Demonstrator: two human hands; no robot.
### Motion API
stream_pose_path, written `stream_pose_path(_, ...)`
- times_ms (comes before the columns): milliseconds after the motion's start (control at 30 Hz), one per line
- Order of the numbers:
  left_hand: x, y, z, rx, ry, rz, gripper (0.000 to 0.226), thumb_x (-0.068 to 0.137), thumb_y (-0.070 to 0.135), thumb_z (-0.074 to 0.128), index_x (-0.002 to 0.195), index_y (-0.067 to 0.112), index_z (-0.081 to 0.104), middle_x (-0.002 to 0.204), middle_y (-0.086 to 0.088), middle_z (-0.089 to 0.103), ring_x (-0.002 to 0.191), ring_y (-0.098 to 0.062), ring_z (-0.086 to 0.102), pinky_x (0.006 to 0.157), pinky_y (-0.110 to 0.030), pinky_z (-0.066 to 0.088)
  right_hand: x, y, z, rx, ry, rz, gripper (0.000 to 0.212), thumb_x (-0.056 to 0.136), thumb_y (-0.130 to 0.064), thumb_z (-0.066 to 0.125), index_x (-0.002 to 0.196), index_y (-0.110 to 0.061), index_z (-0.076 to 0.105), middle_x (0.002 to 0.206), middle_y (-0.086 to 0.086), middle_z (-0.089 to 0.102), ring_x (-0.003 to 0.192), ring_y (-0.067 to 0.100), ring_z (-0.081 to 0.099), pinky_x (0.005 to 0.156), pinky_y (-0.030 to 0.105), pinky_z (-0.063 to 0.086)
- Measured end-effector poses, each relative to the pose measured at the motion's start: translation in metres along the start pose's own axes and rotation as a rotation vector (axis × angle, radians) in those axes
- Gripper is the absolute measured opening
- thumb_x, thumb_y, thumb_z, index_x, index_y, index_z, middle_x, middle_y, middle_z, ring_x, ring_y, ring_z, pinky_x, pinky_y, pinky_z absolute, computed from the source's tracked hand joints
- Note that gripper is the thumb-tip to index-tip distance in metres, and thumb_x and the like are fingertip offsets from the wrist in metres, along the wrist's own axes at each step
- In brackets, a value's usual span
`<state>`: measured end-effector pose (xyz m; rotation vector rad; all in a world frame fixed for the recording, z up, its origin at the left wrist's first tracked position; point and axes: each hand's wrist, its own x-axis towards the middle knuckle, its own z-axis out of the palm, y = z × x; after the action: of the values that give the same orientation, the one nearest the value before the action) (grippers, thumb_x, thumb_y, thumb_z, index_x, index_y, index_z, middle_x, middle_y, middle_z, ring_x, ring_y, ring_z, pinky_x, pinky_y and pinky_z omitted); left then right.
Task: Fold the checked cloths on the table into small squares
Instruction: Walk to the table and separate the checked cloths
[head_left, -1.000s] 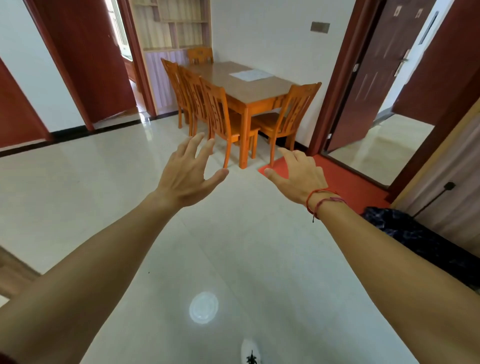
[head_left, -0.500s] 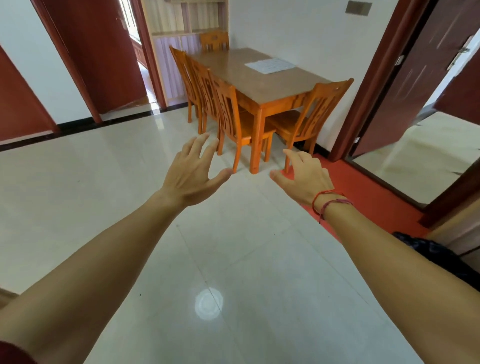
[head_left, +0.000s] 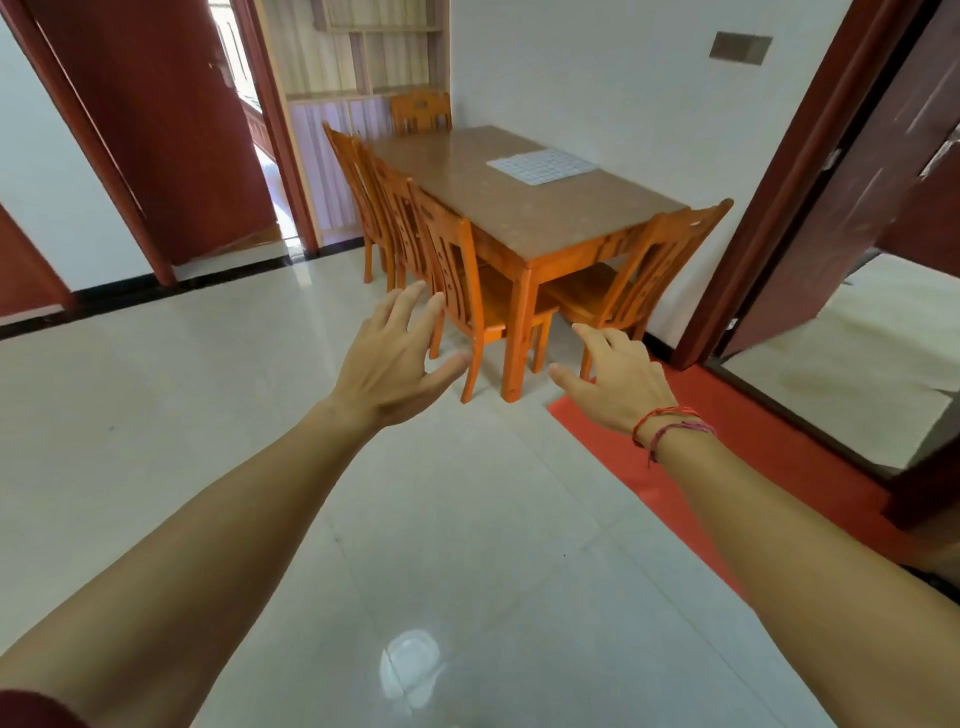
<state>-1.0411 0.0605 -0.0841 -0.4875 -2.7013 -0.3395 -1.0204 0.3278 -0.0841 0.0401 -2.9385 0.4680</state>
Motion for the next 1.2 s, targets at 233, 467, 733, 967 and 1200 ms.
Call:
stream_pose_path(233,0.107,-0.049,0.036,0.008,0.004,0.004,0.080,0.090,0.072,0.032,0.148,0.015,0.033,0.156,-0.012,0.029,0.143,-0.031,0.026,0.114,-0.047,0.030,0.118,-0.001,0.023,-0.013,-0.003,0.016,0.066,0.086,-0.067,0.040,0.143,-0.036,0.029,0.141,0.000,0.040,0.126,0.029,0.039,0.097,0.047,0.037)
stream_pose_path(467,0.208,-0.094,0.088,0.022,0.006,-0.008,0.081,0.091,0.073,0.032,0.149,0.017,0.030,0.156,-0.011,0.028,0.142,-0.031,0.027,0.113,-0.047,0.030,0.239,0.019,0.054,-0.043,-0.032,0.032,0.073,0.086,-0.072,0.034,0.148,-0.035,0.023,0.148,0.001,0.036,0.133,0.029,0.035,0.102,0.050,0.034)
stream_pose_path(733,0.362,-0.134,0.130,0.046,0.024,-0.009,0.079,0.092,0.071,0.033,0.150,0.017,0.029,0.156,-0.010,0.028,0.143,-0.030,0.026,0.113,-0.045,0.027,0.407,0.043,0.066,-0.013,-0.028,0.027,0.070,0.085,-0.070,0.037,0.146,-0.035,0.028,0.147,0.003,0.038,0.129,0.031,0.038,0.101,0.050,0.037)
stream_pose_path(967,0.469,-0.171,0.172,0.042,-0.010,-0.039,0.082,0.090,0.075,0.028,0.151,0.021,0.025,0.158,-0.007,0.025,0.144,-0.029,0.024,0.114,-0.051,0.031,0.521,0.057,0.079,-0.021,-0.055,0.038,0.067,0.086,-0.070,0.037,0.145,-0.039,0.026,0.145,0.004,0.039,0.130,0.032,0.037,0.100,0.049,0.035)
stream_pose_path(1200,0.557,-0.214,0.212,0.032,0.004,-0.022,0.080,0.091,0.074,0.028,0.152,0.022,0.024,0.159,-0.007,0.023,0.145,-0.029,0.021,0.114,-0.047,0.026,0.615,0.063,0.110,-0.011,-0.096,0.080,0.071,0.083,-0.072,0.034,0.146,-0.040,0.025,0.150,0.003,0.035,0.134,0.031,0.033,0.105,0.050,0.032)
